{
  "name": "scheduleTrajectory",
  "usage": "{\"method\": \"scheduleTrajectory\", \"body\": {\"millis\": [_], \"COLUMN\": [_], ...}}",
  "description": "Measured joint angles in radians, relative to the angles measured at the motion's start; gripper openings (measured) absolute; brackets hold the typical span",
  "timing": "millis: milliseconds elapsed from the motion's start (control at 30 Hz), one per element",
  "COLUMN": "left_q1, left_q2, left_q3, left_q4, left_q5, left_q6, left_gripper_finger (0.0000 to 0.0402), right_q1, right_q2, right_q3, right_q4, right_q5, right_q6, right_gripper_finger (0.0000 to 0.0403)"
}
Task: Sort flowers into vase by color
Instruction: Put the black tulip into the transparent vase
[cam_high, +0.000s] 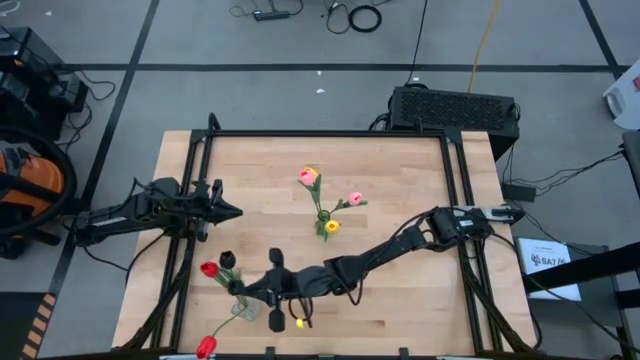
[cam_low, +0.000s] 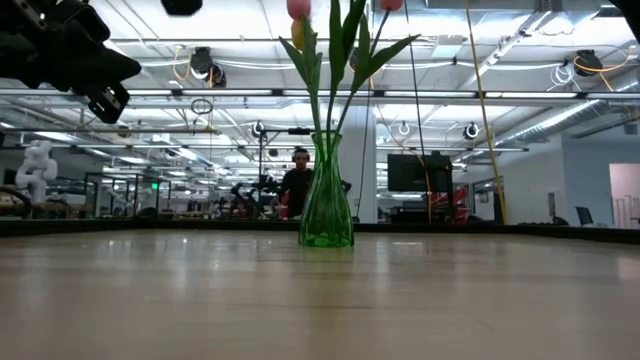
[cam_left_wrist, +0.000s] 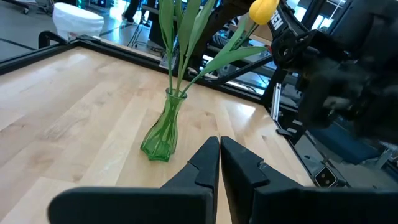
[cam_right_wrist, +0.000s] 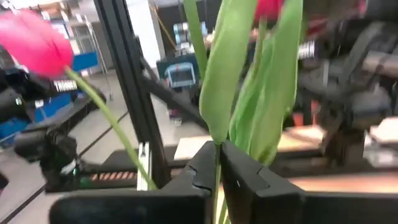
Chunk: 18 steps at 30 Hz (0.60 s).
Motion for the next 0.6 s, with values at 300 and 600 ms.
{"method": "scheduleTrajectory", "body": {"millis": [300,600], "left_q1": [0.0,0.0], "left_q2": [0.0,0.0], "left_q3": [0.0,0.0], "left_q4": [0.0,0.0], "left_q5": [0.0,0.0], "left_q6": [0.0,0.0], "left_gripper_finger": [0.0022,0.0022], "right_q1": [0.0,-0.006], "right_q2": [0.0,-0.03], "right_q3": [0.0,-0.001], "right_q4": [-0.089,-0.211], "right_q5": [-0.052,-0.127], "right_q6": [0.083,0.094], "right_gripper_finger": [0.0077,0.0115]}}
